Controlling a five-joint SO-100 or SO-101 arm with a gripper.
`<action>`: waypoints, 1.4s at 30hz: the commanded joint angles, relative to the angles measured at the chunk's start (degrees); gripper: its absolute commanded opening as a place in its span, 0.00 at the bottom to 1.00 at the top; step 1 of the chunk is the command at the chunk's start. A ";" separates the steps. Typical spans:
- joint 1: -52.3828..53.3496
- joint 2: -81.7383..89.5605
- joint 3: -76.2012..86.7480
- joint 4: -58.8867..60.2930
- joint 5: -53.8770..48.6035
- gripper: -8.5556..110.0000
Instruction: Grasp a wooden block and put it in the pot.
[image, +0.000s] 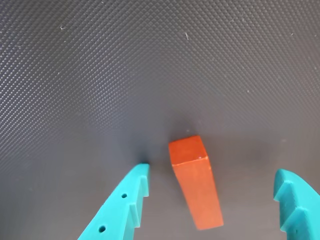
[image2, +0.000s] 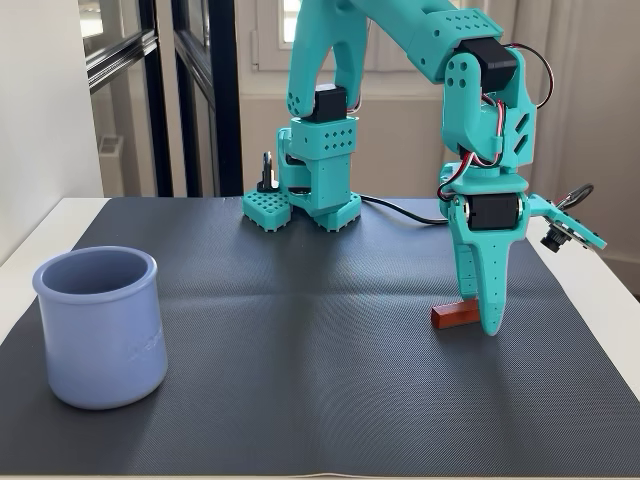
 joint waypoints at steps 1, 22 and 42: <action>-0.09 0.35 -1.85 2.81 1.23 0.31; 2.46 0.53 -2.02 2.72 0.88 0.30; 2.46 2.64 -2.02 2.20 0.88 0.07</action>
